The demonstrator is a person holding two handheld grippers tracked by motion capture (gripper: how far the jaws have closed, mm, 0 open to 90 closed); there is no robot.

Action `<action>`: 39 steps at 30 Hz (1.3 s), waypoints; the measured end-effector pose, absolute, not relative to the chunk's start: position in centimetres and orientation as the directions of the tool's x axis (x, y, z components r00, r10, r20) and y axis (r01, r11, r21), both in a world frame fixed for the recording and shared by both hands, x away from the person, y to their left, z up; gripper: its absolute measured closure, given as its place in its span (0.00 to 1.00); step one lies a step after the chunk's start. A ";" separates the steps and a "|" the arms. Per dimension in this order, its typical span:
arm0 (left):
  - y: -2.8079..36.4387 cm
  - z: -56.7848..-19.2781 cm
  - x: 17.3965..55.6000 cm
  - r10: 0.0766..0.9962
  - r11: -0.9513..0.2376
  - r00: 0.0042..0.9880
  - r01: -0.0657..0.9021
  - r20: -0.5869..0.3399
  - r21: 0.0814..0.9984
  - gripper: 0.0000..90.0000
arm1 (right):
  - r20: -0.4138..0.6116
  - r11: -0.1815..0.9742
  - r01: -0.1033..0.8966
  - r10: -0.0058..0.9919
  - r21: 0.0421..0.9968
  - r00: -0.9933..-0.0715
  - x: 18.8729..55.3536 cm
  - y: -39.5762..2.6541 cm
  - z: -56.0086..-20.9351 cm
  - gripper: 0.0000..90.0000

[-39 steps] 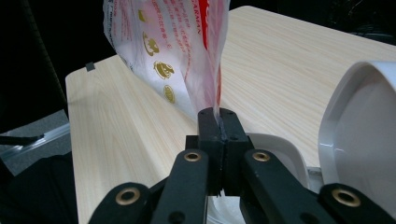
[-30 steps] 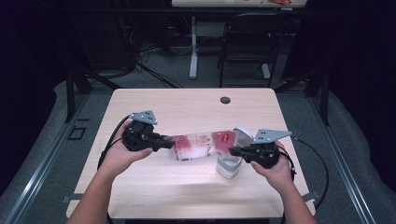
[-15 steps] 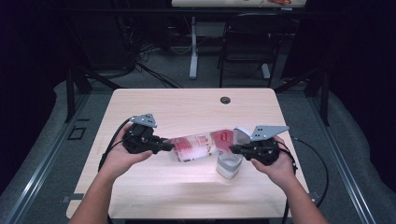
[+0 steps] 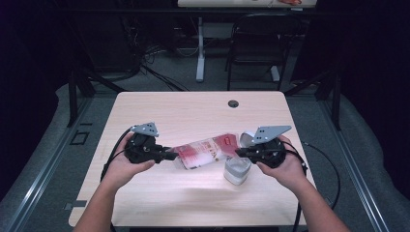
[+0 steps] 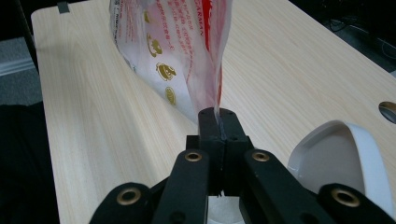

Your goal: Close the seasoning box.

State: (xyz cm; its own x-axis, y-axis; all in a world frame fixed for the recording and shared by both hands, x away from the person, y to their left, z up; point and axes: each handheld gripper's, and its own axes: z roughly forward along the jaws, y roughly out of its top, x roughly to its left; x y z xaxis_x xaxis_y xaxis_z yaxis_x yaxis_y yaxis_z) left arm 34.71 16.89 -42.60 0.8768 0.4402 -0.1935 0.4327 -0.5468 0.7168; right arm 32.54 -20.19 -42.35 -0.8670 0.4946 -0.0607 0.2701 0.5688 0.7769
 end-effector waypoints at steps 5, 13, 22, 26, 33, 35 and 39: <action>16.9 -42.9 34.5 0.438 -0.550 0.880 0.425 -0.185 0.719 0.86 | -0.087 0.597 0.259 0.487 0.759 -0.869 32.4 -19.8 -41.7 1.00; 17.0 -43.8 34.4 0.436 -0.538 0.879 0.424 -0.190 0.728 0.86 | -0.124 0.642 0.249 0.477 0.725 -0.870 32.3 -19.3 -40.9 1.00; 17.7 -44.9 34.2 0.437 -0.530 0.879 0.424 -0.192 0.734 0.86 | -0.165 0.693 0.234 0.457 0.681 -0.874 32.3 -18.0 -40.1 1.00; 18.0 -45.3 34.0 0.441 -0.528 0.878 0.421 -0.186 0.738 0.86 | -0.186 0.720 0.225 0.444 0.657 -0.876 32.2 -17.3 -39.8 1.00; 18.7 -46.0 34.1 0.452 -0.529 0.872 0.433 -0.190 0.730 0.86 | -0.202 0.744 0.217 0.428 0.632 -0.881 32.3 -16.0 -39.6 1.00; 19.0 -46.2 34.1 0.454 -0.530 0.870 0.435 -0.190 0.728 0.86 | -0.203 0.747 0.212 0.422 0.631 -0.884 32.5 -15.8 -39.5 1.00; 19.3 -46.3 34.1 0.459 -0.522 0.867 0.440 -0.194 0.731 0.86 | -0.209 0.756 0.208 0.415 0.620 -0.885 32.7 -15.3 -39.3 1.00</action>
